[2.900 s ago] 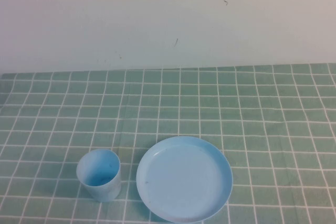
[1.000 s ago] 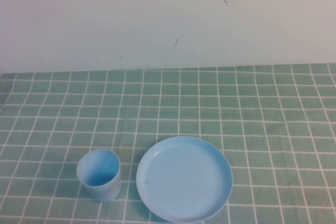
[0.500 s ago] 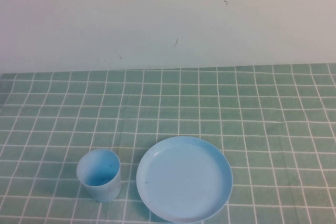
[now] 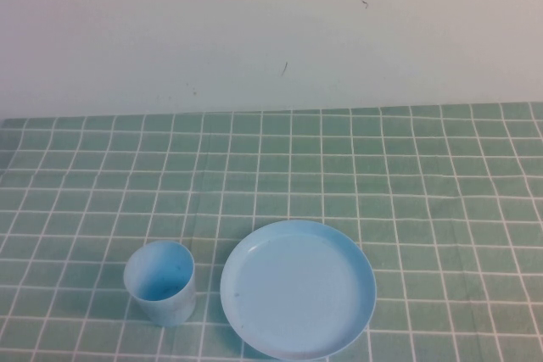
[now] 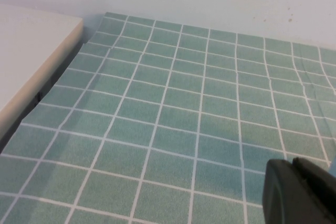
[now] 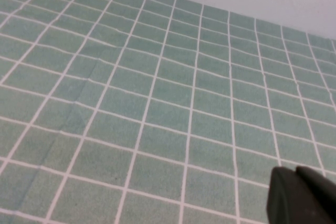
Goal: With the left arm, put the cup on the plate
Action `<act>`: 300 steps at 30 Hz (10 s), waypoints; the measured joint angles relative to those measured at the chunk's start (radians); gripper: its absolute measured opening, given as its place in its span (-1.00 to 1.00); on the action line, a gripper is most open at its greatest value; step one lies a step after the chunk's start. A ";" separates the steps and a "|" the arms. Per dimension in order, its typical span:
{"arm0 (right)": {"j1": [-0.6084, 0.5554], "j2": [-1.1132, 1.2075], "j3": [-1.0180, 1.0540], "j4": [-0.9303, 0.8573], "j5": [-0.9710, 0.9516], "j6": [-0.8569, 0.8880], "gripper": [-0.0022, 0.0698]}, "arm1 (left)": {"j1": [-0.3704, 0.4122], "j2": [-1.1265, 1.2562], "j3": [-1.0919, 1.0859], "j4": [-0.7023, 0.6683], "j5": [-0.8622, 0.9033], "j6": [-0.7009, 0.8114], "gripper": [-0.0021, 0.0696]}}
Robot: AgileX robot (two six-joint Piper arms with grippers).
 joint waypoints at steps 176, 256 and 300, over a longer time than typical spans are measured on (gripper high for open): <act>0.000 0.000 0.000 0.000 0.002 0.000 -0.95 | 0.000 0.926 -0.922 -0.375 0.681 0.370 -0.88; 0.000 0.000 0.000 0.000 0.002 0.000 -0.95 | -0.573 1.930 -1.477 -0.298 0.691 0.376 -0.90; 0.000 0.000 0.000 0.000 0.002 0.000 -0.95 | -0.573 1.391 -1.648 -0.051 0.946 0.228 -0.93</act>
